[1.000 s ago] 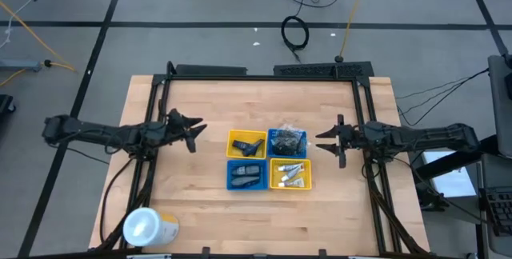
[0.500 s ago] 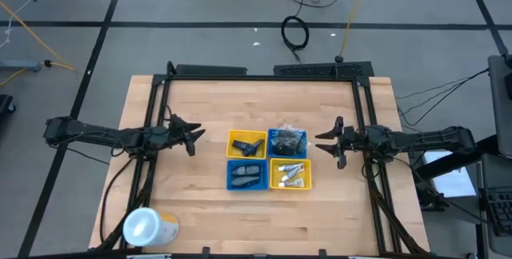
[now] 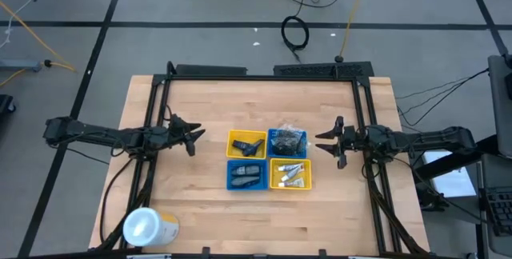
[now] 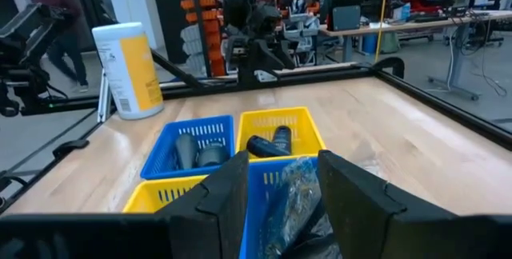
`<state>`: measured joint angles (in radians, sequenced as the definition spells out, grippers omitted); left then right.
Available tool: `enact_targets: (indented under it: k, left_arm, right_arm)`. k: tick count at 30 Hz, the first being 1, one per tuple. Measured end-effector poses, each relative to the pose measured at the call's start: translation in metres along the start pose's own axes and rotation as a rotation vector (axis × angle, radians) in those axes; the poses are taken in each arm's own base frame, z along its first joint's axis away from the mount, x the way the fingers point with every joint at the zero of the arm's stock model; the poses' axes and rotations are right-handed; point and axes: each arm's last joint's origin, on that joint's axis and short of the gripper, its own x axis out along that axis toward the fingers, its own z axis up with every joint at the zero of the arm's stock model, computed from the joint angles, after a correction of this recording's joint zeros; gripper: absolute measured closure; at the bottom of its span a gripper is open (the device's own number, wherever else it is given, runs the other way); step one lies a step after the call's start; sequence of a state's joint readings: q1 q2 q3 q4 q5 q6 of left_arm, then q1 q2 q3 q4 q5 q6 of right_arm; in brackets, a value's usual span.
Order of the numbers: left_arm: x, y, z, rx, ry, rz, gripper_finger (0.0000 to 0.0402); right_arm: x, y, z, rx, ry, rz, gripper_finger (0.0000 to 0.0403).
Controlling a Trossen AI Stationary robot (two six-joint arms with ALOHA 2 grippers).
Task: Pick & Place Travel size toiletries
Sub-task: Return to Home Position
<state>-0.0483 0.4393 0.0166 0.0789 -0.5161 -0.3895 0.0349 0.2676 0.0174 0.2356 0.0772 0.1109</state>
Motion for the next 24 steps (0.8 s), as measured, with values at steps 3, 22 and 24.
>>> enact_targets:
  k: [3,22,24]
  left_arm:
    - [0.000,0.000,0.000,-0.001,0.000,0.000,0.0256]
    - [0.000,0.000,0.000,-0.001,0.000,-0.002,0.0256]
    - [0.000,0.000,0.000,-0.001,0.000,-0.002,0.0256]
  right_arm:
    - [-0.002,0.000,0.001,0.001,-0.008,0.004,0.0261]
    - [-0.020,-0.001,0.022,0.019,-0.265,0.015,0.0261]
    - [-0.020,-0.001,0.022,0.019,-0.262,0.015,0.0261]
